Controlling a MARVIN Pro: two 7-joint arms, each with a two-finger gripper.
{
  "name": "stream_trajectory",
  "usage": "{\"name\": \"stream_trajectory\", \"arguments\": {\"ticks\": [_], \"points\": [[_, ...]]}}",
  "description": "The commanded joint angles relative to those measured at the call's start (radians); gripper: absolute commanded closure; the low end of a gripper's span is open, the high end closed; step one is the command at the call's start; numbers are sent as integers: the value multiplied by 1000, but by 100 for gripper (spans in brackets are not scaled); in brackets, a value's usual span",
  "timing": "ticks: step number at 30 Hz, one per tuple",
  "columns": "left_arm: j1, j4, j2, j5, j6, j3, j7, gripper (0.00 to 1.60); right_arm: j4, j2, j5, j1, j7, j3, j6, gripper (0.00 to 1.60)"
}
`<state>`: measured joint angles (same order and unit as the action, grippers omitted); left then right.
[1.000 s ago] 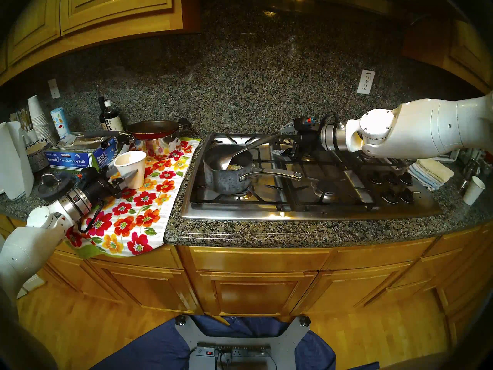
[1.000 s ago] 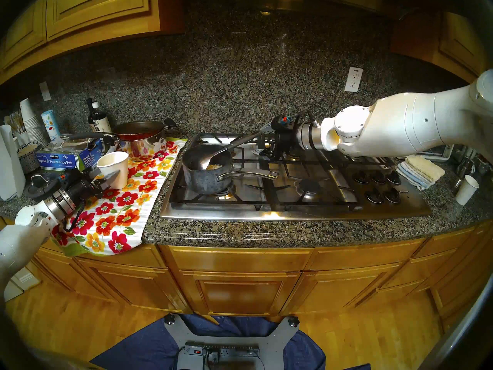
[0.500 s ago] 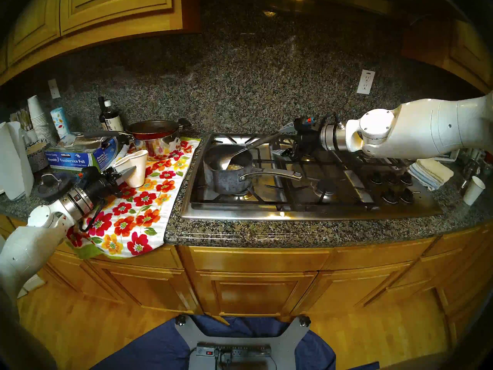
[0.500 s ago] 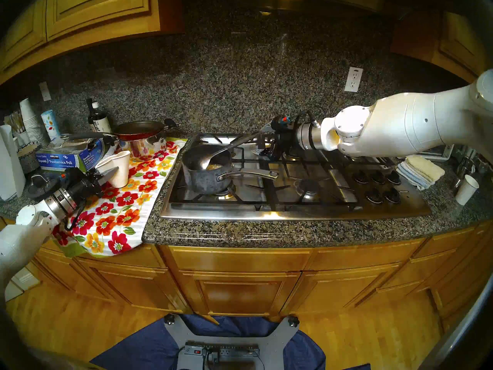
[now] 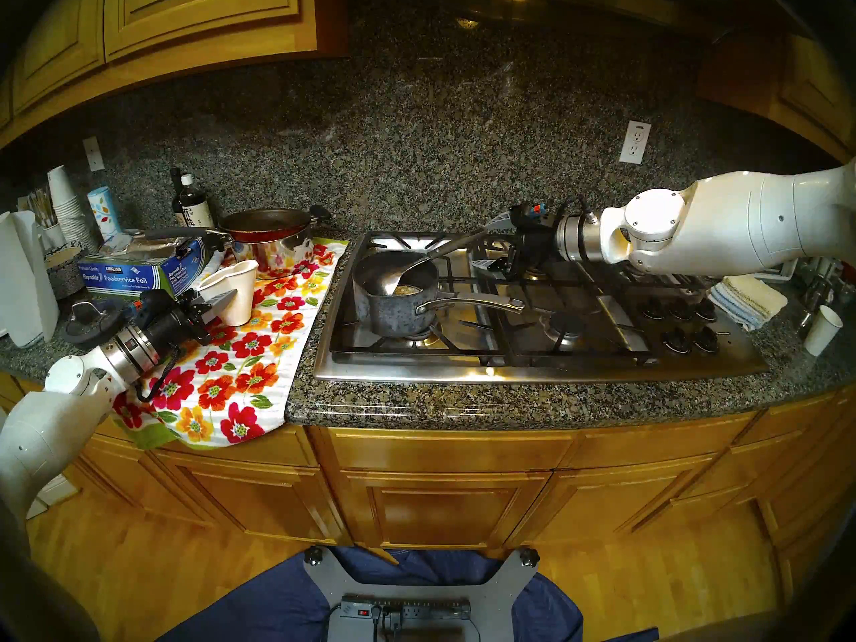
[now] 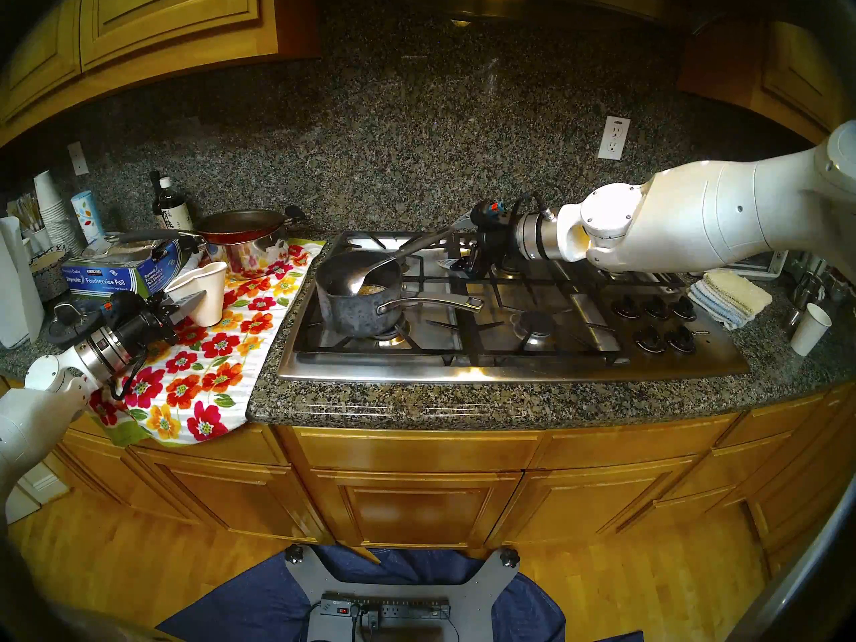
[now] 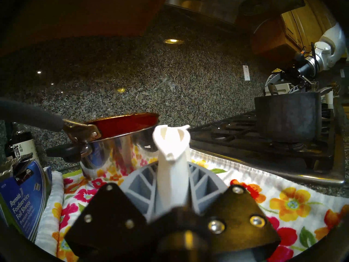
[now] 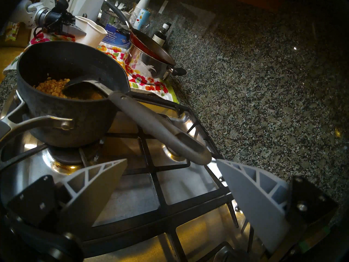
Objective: Pour oats into pot and stir with a spoon
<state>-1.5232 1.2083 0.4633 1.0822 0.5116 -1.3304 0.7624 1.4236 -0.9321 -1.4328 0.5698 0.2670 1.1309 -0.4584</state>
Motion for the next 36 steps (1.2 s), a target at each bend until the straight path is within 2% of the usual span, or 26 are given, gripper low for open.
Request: {"name": "stream_trajectory", "arguments": {"ticks": [1,6,14,18,25,32,36], "points": [[-3,38,-40,19,35,-46,9,116,-9,0,1,35,-4,-19,-10,0],[-10,50,-52,23,39,-60,13,109,-9,0,1,35,-4,-19,-10,0],[24,51,-71,20,31,-83,23,110,-9,0,0,35,-4,-19,-9,0],[36,55,-85,21,25,-95,32,100,-10,0,0,34,-4,-19,-9,0],[44,59,-98,20,20,-105,53,99,-9,0,0,35,-4,-19,-9,0],[75,57,-110,9,16,-110,76,102,-10,0,0,35,-4,-19,-9,0],[121,54,-118,-6,7,-107,100,100,-10,-1,-1,34,-3,-19,-9,0]]}}
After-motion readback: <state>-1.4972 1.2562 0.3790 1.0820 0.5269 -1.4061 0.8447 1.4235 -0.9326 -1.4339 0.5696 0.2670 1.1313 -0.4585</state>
